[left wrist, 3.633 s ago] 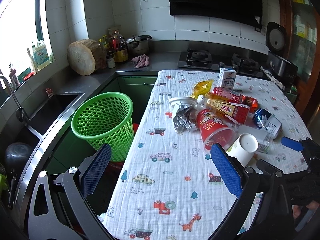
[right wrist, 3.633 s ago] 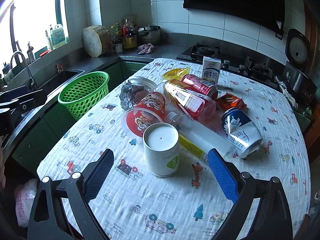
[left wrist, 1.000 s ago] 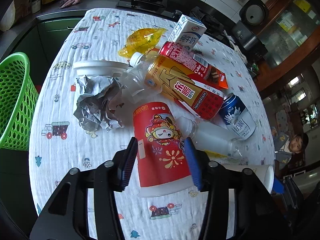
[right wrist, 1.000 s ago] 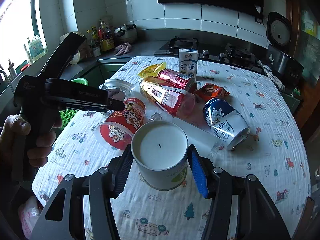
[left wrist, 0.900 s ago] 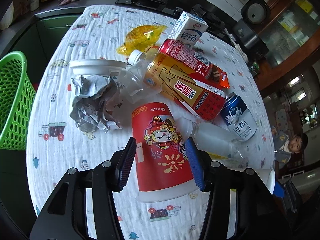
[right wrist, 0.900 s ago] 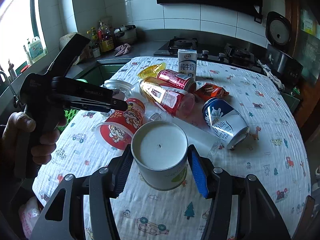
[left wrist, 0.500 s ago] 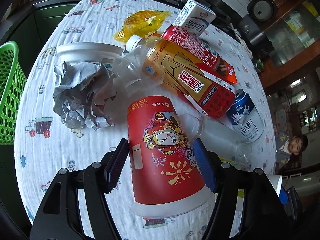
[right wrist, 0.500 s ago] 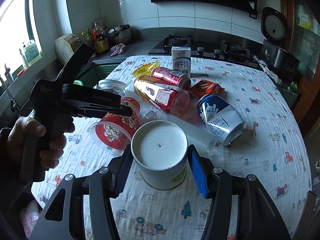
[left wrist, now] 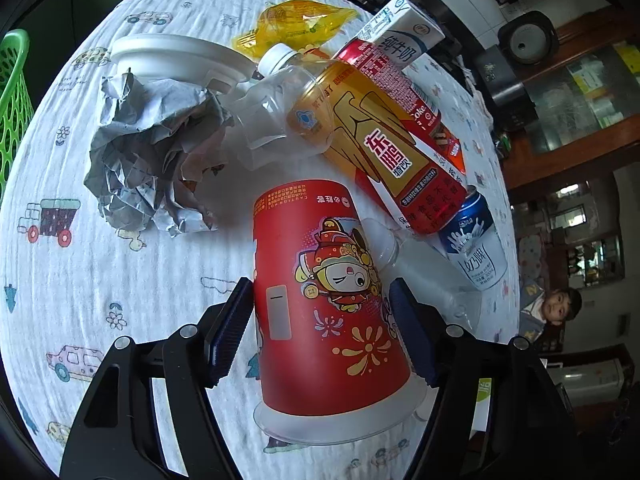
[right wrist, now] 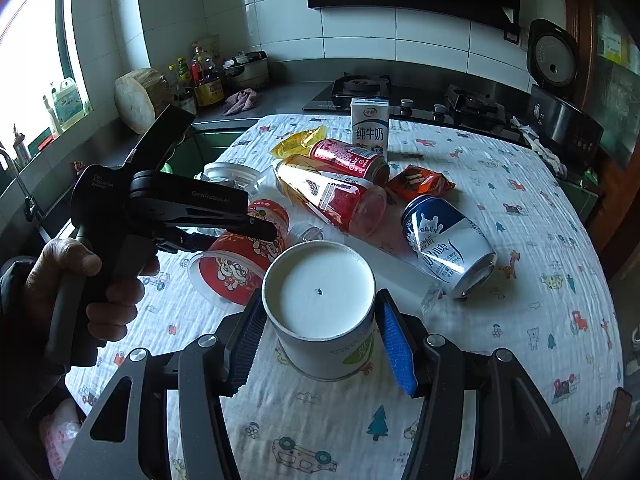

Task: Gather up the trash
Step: 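Carry both cups to the green wastebasket and open both tools to drop them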

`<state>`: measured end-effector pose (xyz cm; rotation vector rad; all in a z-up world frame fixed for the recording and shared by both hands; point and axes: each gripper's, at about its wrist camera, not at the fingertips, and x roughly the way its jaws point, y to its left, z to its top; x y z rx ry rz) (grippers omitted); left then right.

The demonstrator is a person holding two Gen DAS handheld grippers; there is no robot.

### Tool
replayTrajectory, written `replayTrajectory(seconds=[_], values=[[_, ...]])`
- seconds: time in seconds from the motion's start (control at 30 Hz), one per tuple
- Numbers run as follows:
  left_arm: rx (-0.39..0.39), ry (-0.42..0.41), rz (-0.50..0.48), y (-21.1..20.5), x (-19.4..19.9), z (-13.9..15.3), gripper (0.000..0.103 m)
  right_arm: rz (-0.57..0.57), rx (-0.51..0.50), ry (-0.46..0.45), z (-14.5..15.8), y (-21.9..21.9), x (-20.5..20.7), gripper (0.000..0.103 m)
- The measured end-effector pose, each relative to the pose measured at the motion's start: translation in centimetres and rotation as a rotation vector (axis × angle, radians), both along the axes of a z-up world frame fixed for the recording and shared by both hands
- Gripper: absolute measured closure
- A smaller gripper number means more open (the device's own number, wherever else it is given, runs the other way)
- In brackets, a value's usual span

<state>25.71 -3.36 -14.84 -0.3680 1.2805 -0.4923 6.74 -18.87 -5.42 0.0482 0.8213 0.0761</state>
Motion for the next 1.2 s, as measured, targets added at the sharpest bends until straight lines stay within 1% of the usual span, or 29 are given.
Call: replayTrajectory(seconds=[0.13,0.3,0.37,0.5,0.63,0.83,0.97,1.07,1.2], values=[[0.002,-0.047,-0.014,-0.3,-1.1,0.9,0.035,0.003,0.0,-0.004,0.1,0.1,0.0,0.049],[0.047,-0.174,-0.02,-0.3,-2.9,4.0,0.036,0.018,-0.004,-0.015,0.6,0.4,0.2,0.049],[0.069,-0.226,-0.011,0.0,-3.7,5.4,0.036,0.027,-0.008,-0.022,0.8,0.5,0.2,0.049],[0.14,-0.338,0.024,1.1,-5.0,8.0,0.036,0.046,-0.011,-0.032,1.3,0.9,0.8,0.049],[0.16,-0.398,0.074,3.4,-5.6,9.9,0.036,0.086,-0.016,-0.045,2.0,1.8,1.7,0.049],[0.193,-0.471,0.179,8.1,-5.8,12.6,0.036,0.172,-0.013,-0.067,3.4,4.4,4.1,0.049],[0.226,-0.49,0.279,12.7,-4.8,13.5,0.036,0.236,-0.007,-0.078,4.1,7.0,6.5,0.049],[0.281,-0.492,0.363,16.9,-3.5,13.6,0.036,0.284,0.002,-0.081,4.5,9.3,8.3,0.049],[0.346,-0.466,0.457,22.6,-1.0,12.8,0.036,0.336,0.01,-0.08,4.6,12.6,11.1,0.049]])
